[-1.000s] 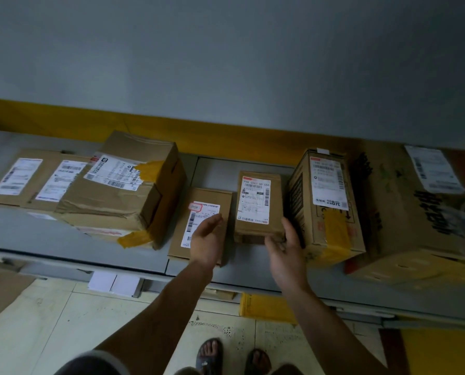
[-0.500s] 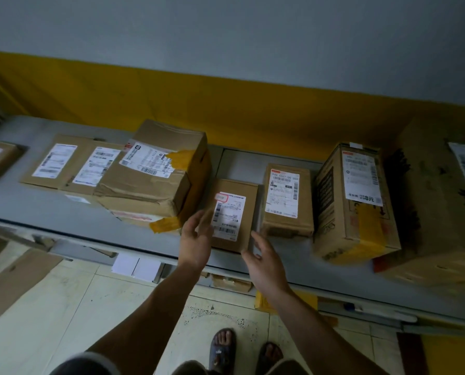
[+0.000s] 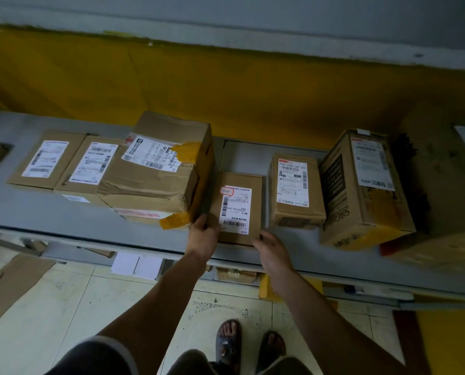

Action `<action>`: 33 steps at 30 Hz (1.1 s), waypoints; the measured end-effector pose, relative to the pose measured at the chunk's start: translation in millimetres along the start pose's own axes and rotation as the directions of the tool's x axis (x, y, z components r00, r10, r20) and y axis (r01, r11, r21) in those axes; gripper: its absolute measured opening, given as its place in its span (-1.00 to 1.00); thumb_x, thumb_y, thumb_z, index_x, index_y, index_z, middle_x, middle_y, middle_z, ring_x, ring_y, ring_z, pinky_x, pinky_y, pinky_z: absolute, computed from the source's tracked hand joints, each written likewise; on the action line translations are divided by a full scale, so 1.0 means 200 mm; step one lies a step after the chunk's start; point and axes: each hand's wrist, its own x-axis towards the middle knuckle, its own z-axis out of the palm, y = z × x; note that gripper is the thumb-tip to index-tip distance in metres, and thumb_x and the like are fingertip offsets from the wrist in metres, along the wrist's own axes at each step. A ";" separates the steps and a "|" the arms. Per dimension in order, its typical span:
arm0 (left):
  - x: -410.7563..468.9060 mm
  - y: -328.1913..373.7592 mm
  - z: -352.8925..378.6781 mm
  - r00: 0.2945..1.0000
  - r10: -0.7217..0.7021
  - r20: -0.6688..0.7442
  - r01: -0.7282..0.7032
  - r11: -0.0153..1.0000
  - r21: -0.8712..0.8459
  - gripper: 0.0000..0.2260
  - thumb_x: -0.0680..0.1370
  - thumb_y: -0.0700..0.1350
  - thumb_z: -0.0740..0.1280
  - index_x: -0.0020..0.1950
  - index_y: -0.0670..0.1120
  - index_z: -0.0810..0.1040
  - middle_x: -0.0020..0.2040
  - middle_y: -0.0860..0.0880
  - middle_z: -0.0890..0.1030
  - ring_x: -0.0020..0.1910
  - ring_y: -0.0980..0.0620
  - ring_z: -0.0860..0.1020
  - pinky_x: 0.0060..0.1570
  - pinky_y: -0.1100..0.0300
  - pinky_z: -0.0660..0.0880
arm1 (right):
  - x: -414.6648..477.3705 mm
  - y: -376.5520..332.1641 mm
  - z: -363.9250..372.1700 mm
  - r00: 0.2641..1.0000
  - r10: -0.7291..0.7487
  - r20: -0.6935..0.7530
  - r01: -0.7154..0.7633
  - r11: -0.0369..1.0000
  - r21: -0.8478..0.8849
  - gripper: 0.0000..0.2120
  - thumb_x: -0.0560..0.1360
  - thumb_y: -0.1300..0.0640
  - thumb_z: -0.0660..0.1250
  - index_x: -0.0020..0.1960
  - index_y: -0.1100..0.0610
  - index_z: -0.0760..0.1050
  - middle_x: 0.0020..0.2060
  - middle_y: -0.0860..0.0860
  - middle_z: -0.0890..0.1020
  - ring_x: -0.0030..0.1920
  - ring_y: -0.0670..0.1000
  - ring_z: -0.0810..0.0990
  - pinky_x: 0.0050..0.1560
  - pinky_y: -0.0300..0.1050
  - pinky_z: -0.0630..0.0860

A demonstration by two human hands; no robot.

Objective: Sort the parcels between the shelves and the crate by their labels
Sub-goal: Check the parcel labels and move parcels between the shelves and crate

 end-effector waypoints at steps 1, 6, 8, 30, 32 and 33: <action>-0.01 0.00 -0.01 1.000 0.015 -0.003 -0.015 1.000 -0.005 -0.66 0.60 -0.19 0.28 0.39 -0.13 0.43 0.30 -0.07 0.50 0.34 -0.11 0.42 0.28 0.09 0.35 | -0.01 0.00 0.00 1.000 -0.003 -0.006 0.003 1.000 0.007 -0.82 0.60 0.19 0.22 -0.02 -0.08 0.49 0.13 0.19 0.62 0.25 0.30 0.49 0.25 0.18 0.43; -0.07 0.00 -0.02 0.998 0.061 -0.024 -0.064 0.988 -0.139 -0.61 0.59 -0.35 0.22 0.40 -0.11 0.43 0.22 -0.06 0.51 0.25 -0.03 0.45 0.16 0.24 0.37 | -0.05 0.05 -0.04 0.998 -0.036 -0.045 0.039 0.995 0.088 -0.84 0.59 0.11 0.28 -0.04 -0.16 0.51 0.00 0.00 0.66 0.10 0.18 0.57 0.21 0.10 0.48; -0.09 -0.02 -0.02 0.998 0.067 -0.016 -0.069 0.976 -0.208 -0.60 0.57 -0.36 0.24 0.37 -0.07 0.44 0.26 -0.08 0.54 0.23 -0.05 0.49 0.14 0.18 0.43 | -0.06 0.08 -0.06 0.997 -0.058 -0.048 0.065 0.985 0.159 -0.82 0.57 0.12 0.31 -0.06 -0.18 0.52 0.01 -0.10 0.64 0.04 -0.01 0.56 0.16 -0.03 0.48; -0.52 -0.10 -0.09 0.871 0.322 0.370 -0.048 0.806 -0.590 -0.40 0.44 -0.32 0.25 0.49 -0.09 0.30 0.40 -0.23 0.43 0.35 -0.24 0.42 0.28 -0.11 0.34 | -0.24 0.11 -0.33 0.974 -0.214 0.077 0.163 0.894 0.417 -0.79 0.55 0.08 0.34 0.17 0.07 0.57 0.00 -0.02 0.71 0.03 -0.04 0.65 -0.05 -0.12 0.52; -0.55 -0.09 -0.10 0.823 0.365 0.435 -0.042 0.803 -0.595 -0.41 0.46 -0.31 0.21 0.51 -0.10 0.29 0.40 -0.23 0.43 0.33 -0.21 0.43 0.31 -0.09 0.33 | -0.28 0.11 -0.34 0.964 -0.253 0.085 0.193 0.881 0.431 -0.86 0.55 0.09 0.32 0.09 0.01 0.59 -0.04 -0.03 0.73 0.00 -0.05 0.68 -0.04 -0.10 0.52; -0.57 -0.09 -0.11 0.812 0.369 0.452 -0.014 0.787 -0.616 -0.41 0.46 -0.32 0.21 0.50 -0.09 0.30 0.38 -0.21 0.45 0.30 -0.19 0.46 0.28 -0.05 0.38 | -0.29 0.11 -0.35 0.960 -0.267 0.088 0.203 0.874 0.441 -0.86 0.56 0.10 0.32 0.08 0.00 0.60 -0.04 -0.03 0.73 -0.01 -0.05 0.69 -0.02 -0.08 0.53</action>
